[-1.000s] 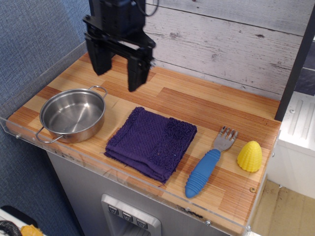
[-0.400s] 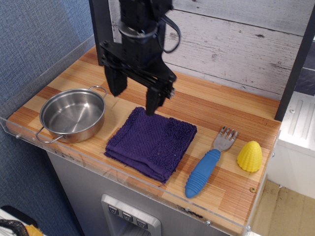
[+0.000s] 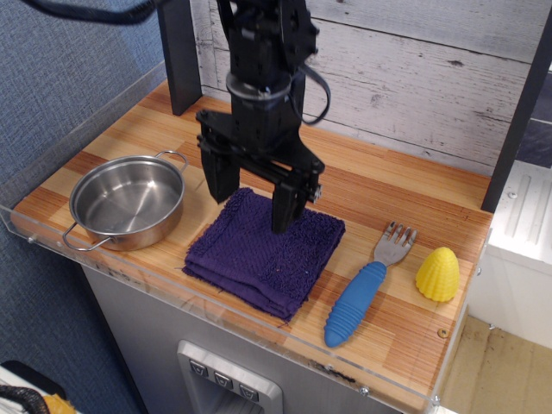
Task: Move the cloth to the far edge of the counter.
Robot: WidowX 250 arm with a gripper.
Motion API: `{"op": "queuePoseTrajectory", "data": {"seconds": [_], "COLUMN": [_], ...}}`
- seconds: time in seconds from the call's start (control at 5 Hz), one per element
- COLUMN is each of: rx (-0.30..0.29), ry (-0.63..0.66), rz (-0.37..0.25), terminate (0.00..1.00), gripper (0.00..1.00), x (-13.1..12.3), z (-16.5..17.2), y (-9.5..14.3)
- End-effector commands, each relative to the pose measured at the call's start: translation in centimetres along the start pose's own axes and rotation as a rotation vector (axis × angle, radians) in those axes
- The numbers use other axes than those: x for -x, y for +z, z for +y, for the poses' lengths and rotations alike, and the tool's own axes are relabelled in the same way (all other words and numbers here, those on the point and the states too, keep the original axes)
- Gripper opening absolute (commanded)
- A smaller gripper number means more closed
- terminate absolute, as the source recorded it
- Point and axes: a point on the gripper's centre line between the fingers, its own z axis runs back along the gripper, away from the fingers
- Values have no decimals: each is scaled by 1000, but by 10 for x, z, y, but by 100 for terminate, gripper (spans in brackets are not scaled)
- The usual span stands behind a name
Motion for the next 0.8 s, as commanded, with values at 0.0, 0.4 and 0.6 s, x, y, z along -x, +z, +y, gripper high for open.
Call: {"op": "queuePoseTrajectory", "data": {"seconds": [0.0, 0.4, 0.6], "rx": [13, -107, -103], "ry": [-12, -23, -13], "rz": [-15, -130, -121], "terminate": [0, 0, 0], "gripper": [100, 100, 100], "x": [-10, -17, -19], "z": [0, 0, -1], "y": [-4, -16, -28]}}
